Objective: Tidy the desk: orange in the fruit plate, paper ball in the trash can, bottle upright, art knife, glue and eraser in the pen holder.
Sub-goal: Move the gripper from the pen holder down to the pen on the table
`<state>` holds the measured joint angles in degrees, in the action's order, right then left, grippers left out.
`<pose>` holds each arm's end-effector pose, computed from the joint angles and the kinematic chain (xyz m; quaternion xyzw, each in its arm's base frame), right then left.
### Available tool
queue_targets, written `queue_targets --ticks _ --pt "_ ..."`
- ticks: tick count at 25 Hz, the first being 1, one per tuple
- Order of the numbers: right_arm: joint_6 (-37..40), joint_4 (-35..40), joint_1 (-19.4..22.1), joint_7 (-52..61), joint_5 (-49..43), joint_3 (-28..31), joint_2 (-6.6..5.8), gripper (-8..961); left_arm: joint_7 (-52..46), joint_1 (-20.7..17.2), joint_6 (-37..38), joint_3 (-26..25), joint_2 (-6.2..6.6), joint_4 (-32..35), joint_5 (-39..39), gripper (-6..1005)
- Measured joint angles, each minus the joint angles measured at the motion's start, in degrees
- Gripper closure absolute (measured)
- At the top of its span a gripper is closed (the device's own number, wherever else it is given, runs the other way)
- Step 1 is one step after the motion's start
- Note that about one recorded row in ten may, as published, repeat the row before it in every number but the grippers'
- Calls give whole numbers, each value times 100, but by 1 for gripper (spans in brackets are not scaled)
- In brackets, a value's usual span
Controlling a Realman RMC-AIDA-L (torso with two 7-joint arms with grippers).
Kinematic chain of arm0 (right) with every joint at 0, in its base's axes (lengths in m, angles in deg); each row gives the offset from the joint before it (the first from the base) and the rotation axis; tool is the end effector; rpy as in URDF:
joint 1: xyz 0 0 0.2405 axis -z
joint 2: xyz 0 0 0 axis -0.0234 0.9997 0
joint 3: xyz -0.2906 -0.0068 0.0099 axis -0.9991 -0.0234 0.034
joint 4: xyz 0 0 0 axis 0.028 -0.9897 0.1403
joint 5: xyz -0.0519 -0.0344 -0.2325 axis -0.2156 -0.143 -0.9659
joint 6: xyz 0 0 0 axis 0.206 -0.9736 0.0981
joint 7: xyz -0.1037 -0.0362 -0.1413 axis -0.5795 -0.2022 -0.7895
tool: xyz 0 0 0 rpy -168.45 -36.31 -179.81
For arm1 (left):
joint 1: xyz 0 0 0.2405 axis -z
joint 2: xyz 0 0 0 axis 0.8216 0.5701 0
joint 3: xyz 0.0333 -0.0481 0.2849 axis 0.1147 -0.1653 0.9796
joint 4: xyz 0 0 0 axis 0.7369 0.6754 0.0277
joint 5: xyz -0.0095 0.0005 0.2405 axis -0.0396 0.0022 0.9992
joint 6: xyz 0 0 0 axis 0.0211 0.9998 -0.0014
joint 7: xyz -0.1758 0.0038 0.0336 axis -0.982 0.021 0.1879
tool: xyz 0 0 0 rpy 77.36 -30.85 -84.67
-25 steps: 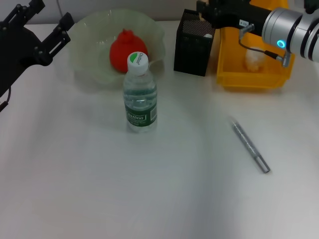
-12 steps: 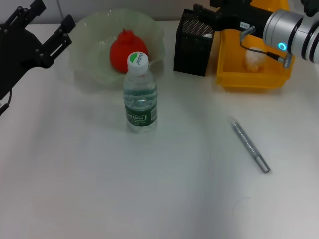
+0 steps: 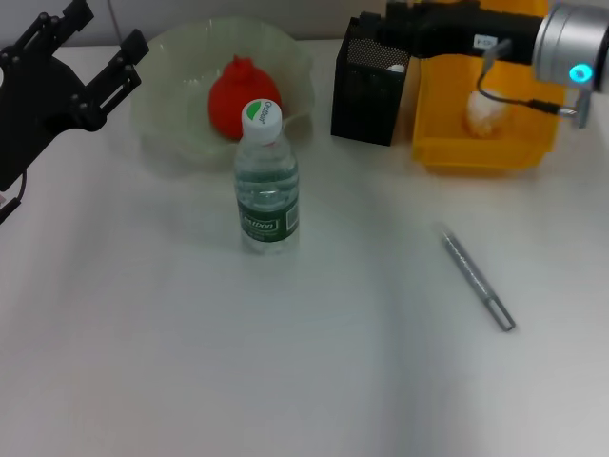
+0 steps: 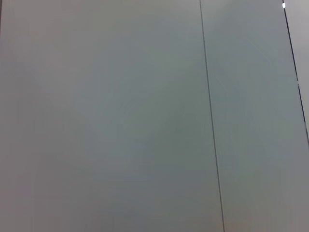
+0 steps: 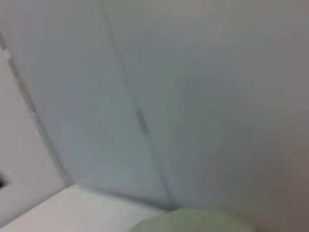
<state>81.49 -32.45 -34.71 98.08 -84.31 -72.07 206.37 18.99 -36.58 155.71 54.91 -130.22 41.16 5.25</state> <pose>0.2009 0.4907 -0.0393 -0.8821 0.2985 0.2720 0.2425 -0.3083 0.3825 -0.0075 -0.7978 -0.0991 -0.4090 0.4318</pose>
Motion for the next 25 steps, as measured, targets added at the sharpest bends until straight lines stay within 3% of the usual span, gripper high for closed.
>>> queue_targets --ticks 2,5,6,10,16,21,25 --pt "567 839 110 1192 -956 -8 -2 447 -6 3 -9 2 0 0 3 281" --pt "1710 1491 -75 2957 -2224 228 -63 449 -17 11 -42 2 13 0 4 281" --pt "2404 1580 -370 3765 -2946 312 -142 449 -21 13 -58 2 17 0 4 281" --pt "3031 1397 -796 4464 -3918 300 -207 448 -129 21 -187 -1 49 30 13 281" --pt "2995 722 -1428 5144 -5700 260 -72 448 -165 23 -284 -46 66 15 14 281" --pt "2540 -207 -1905 5195 -6147 220 59 449 -135 12 -350 -69 67 5 14 281" --pt "2224 -743 -2148 5260 -6310 115 87 448 -118 22 -356 -94 66 2 13 280"
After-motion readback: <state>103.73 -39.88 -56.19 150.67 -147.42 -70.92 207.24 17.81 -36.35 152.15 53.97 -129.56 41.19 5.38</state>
